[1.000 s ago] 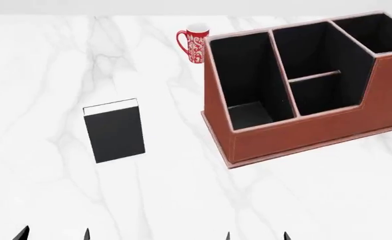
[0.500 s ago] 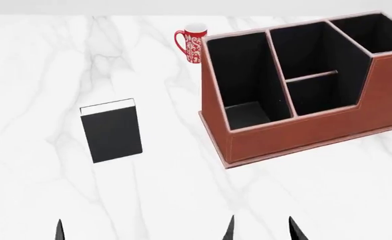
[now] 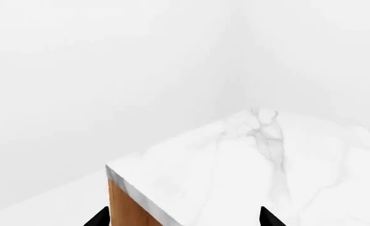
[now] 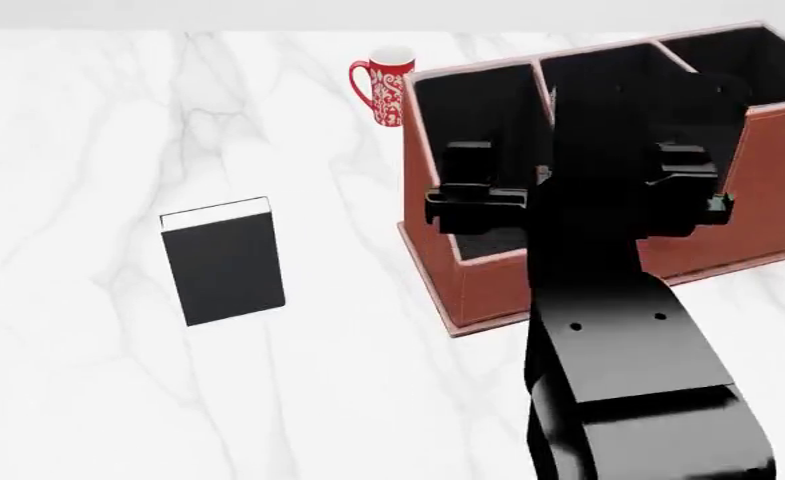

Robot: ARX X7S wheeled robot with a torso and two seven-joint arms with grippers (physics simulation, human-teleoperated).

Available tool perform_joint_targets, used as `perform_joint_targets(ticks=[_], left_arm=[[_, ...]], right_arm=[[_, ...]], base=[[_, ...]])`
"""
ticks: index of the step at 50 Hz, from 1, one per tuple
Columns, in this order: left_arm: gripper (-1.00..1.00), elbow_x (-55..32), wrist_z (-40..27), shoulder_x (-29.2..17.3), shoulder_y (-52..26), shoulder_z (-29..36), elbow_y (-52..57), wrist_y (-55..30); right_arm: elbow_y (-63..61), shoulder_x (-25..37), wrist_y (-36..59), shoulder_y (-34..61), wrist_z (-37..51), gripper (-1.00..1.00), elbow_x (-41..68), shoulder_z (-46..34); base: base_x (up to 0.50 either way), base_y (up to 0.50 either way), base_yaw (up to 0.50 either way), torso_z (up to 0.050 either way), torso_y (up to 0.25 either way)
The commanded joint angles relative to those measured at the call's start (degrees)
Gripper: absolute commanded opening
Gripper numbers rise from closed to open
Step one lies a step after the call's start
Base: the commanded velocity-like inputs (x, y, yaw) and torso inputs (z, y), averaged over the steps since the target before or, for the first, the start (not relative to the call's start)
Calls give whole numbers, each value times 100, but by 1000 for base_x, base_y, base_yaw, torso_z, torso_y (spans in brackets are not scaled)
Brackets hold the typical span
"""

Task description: Pick up the book and place it in the right compartment of the caddy.

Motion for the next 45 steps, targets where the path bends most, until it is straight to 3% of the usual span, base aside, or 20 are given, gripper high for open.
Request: perform_joint_targets(ticks=[1,5,20,45], left_arm=[[100,-657,-18,-94,220,-1928,759,-860],[100,-649,-42,-96,226,-1932,770,-847],[100,-650,-27,-74,320,-1905,765,-737],[100,-714,-67,-120,396,-1950,842,-698]], right_arm=[[1840,-186,245,1990,20,100,-69,-171],[2321,-195,-128,2221,117,100,-257,-342],[2243,-194,150,2297,102,100,-3,-215],[2430,-119,110,2504,106,100,49,-419]], base=[[0,0,0,0,0],[0,0,0,0,0],[0,0,0,0,0],[500,0,0,0,1]])
